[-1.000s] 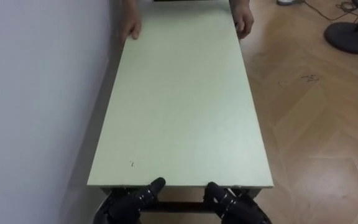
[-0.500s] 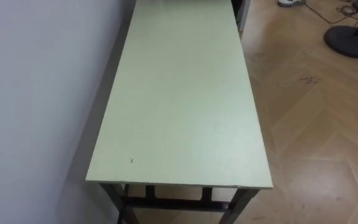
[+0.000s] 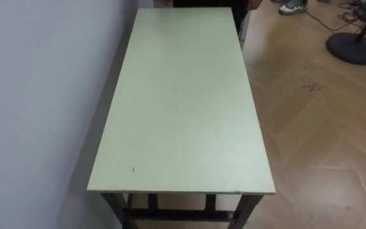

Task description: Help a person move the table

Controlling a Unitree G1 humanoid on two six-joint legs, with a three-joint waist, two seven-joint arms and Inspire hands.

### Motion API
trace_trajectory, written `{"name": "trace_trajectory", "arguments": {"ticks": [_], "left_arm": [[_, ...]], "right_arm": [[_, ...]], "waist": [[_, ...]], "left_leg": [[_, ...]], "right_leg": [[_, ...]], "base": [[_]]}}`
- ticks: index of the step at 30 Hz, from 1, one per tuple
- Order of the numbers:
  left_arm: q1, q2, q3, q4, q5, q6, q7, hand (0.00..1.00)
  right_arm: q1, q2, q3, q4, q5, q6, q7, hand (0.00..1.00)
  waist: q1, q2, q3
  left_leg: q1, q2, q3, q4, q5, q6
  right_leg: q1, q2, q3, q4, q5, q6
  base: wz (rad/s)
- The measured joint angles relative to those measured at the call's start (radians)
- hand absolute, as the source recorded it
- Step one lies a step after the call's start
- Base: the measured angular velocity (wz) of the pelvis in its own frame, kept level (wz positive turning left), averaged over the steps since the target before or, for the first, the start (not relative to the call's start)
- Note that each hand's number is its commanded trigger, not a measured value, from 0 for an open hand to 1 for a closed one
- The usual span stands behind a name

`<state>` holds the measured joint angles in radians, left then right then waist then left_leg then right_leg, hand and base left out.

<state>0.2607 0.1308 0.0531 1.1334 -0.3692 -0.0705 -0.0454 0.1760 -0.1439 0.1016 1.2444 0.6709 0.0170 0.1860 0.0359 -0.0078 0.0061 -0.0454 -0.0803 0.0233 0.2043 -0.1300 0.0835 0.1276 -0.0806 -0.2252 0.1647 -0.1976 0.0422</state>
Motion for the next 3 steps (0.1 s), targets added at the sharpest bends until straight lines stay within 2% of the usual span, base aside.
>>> {"name": "trace_trajectory", "arguments": {"ticks": [3], "left_arm": [[0.007, -0.006, 0.024, 0.018, 0.082, 0.012, 0.029, 0.0]], "right_arm": [[0.002, 0.01, -0.01, 0.0, -0.001, 0.006, -0.004, 0.0]], "waist": [[0.0, -0.003, 0.0003]], "left_leg": [[0.001, 0.0, 0.0, -0.001, 0.0, 0.0]], "right_leg": [[0.0, 0.0, 0.001, -0.001, 0.0, 0.0]], "base": [[0.0]]}}
